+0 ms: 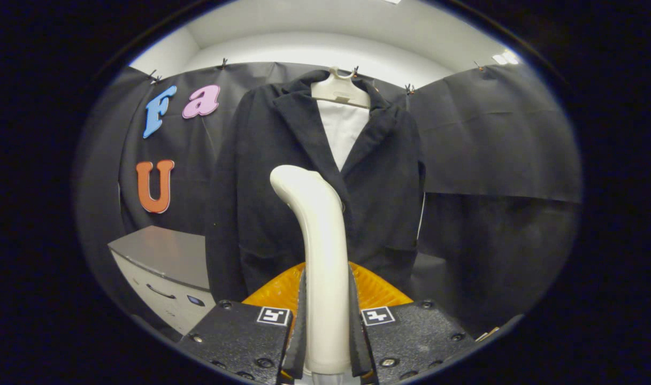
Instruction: Iron the clothes twice with a garment steamer, once on the left side and once on the right side.
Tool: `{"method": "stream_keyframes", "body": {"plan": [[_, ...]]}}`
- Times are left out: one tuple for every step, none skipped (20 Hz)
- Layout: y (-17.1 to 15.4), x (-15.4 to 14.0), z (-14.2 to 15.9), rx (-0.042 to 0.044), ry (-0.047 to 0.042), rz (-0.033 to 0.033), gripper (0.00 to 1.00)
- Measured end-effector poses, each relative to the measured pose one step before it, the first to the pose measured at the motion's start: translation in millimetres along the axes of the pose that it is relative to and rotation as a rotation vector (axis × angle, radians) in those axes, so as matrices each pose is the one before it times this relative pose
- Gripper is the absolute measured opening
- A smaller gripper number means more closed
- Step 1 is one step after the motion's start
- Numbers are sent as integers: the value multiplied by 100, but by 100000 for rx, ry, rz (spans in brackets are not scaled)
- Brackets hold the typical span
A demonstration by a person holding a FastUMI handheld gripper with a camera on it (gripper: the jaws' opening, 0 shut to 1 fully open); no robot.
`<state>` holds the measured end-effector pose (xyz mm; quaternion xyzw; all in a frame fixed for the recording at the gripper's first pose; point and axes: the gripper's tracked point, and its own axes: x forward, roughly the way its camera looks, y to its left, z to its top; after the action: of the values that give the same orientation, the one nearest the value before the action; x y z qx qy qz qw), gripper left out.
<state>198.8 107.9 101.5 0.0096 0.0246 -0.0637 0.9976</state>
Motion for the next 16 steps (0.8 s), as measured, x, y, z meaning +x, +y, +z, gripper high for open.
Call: {"method": "stream_keyframes", "body": {"plan": [[-191,-40,-1095,-614,1972,-497,35],[-112,16,-1091,-742,2185,-540,35],[-70,102,-936,-408,1924,-220,35],[-61,37,-851,-554,1618,-195,35],[-62,-18,-844,-476,1386,-338,35],[-33,54,-725,-721,1229,-312,35],[58,-45,-804,-657,974,-1,35],[26,-38,-774,-997,1225,-80,35],[148,-39,-774,-996,1163,73,35],[39,-172,-985,-1277,1046,-50,36],[14,9,-944,-1242,661,41,36],[37,415,-860,-1353,1034,-857,36],[76,248,-973,-1802,2258,-741,36],[162,181,-1090,-282,2324,-123,36],[278,377,-985,-336,2121,72,35],[136,154,-1018,-456,1672,-65,35]]}}
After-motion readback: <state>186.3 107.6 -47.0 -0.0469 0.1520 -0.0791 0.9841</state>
